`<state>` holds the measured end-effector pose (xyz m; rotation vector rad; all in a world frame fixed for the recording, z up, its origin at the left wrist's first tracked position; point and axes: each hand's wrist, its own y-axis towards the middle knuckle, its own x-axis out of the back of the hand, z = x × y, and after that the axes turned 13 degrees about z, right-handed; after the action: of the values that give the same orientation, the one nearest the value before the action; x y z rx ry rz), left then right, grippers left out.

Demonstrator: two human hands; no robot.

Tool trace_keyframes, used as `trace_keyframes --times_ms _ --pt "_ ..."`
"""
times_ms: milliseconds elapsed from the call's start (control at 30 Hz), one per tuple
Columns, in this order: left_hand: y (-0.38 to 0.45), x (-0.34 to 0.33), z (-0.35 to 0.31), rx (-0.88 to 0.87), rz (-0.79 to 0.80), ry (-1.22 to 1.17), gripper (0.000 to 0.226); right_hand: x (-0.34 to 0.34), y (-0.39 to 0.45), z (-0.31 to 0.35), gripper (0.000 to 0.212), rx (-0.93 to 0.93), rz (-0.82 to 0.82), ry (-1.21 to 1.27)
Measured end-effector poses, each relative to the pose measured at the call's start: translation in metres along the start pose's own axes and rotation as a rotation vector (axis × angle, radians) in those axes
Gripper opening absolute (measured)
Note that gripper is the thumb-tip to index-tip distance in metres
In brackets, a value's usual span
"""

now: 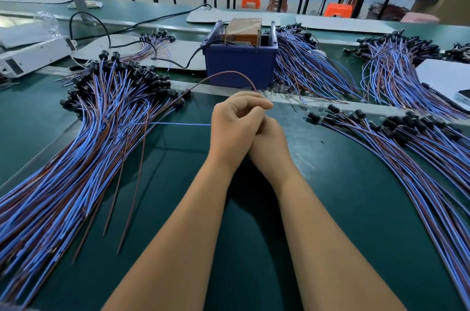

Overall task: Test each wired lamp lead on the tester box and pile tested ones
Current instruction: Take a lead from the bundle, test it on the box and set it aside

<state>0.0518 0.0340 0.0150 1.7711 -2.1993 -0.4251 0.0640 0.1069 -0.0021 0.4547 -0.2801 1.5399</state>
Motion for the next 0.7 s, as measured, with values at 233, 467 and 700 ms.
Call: trace_keyframes --times_ms 233,467,700 --pt "0.011 0.021 0.011 0.057 -0.152 -0.198 0.033 0.002 0.006 -0.006 0.012 0.001 0.086 -0.375" --pt "0.015 0.026 0.018 0.087 -0.255 -0.181 0.035 -0.001 0.005 -0.006 0.014 0.051 0.001 -0.300" --pt "0.008 0.031 0.015 0.164 -0.338 -0.152 0.042 0.019 0.006 -0.007 0.021 -0.145 -0.503 0.235"
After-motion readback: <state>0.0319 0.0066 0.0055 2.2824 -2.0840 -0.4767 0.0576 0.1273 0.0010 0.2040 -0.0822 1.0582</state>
